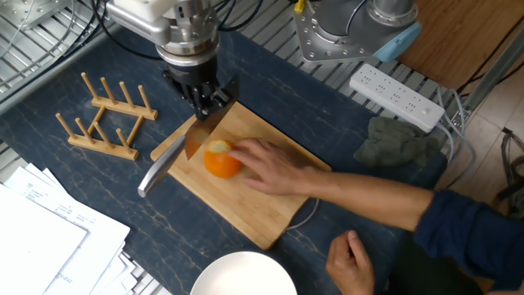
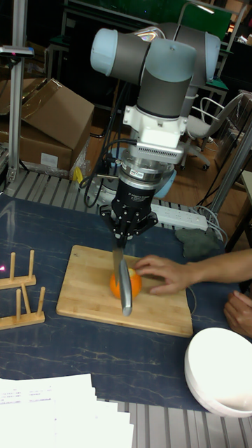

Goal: Chop the orange

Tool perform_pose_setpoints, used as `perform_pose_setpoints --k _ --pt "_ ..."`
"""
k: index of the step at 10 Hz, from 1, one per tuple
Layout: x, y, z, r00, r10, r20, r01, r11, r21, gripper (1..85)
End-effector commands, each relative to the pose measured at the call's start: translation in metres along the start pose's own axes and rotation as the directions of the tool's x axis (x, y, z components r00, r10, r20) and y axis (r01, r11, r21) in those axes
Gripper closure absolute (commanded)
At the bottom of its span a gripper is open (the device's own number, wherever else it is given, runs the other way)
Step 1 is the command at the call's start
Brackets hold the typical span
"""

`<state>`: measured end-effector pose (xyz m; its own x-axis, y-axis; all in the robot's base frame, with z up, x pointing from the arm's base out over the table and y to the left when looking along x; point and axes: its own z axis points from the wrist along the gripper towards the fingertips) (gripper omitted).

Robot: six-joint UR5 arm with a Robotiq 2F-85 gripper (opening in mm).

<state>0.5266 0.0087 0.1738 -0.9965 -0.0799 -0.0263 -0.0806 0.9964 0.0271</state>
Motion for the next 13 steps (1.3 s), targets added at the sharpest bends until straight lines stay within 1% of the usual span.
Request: perform_pose_setpoints --k 1,2,3,4,5,6,7,8,9,11,12,13 --pt "-0.004 0.004 0.002 1.0 0.019 0.007 -0.019 1.0 -0.024 84.3" --pt "-0.004 0.004 0.002 1.0 0.018 0.007 -0.017 1.0 -0.025 84.3" --pt "-0.004 0.01 0.002 1.0 0.024 0.008 -0.024 0.999 -0.04 84.3" --pt "-0.005 0.019 0.002 0.999 0.037 0.014 -0.036 0.998 -0.056 84.3" --pt "-0.006 0.033 0.0 0.999 0.047 0.019 -0.046 0.996 -0.074 84.3" --pt "-0.008 0.041 -0.001 0.999 0.031 0.023 -0.029 0.997 -0.069 84.3" --pt "-0.008 0.05 -0.002 1.0 0.019 0.025 -0.017 0.996 -0.085 84.3" --pt "-0.009 0.055 -0.001 0.999 0.014 0.03 -0.011 0.996 -0.088 84.3" --pt "-0.007 0.063 0.001 1.0 0.014 0.024 -0.011 0.995 -0.104 84.3" --pt "-0.001 0.063 0.005 1.0 0.024 0.003 -0.023 0.996 -0.082 84.3" --pt "0.003 0.058 0.007 1.0 0.021 -0.007 -0.022 0.997 -0.07 84.3" --pt "0.006 0.057 0.006 1.0 0.025 -0.018 -0.026 0.997 -0.066 84.3"
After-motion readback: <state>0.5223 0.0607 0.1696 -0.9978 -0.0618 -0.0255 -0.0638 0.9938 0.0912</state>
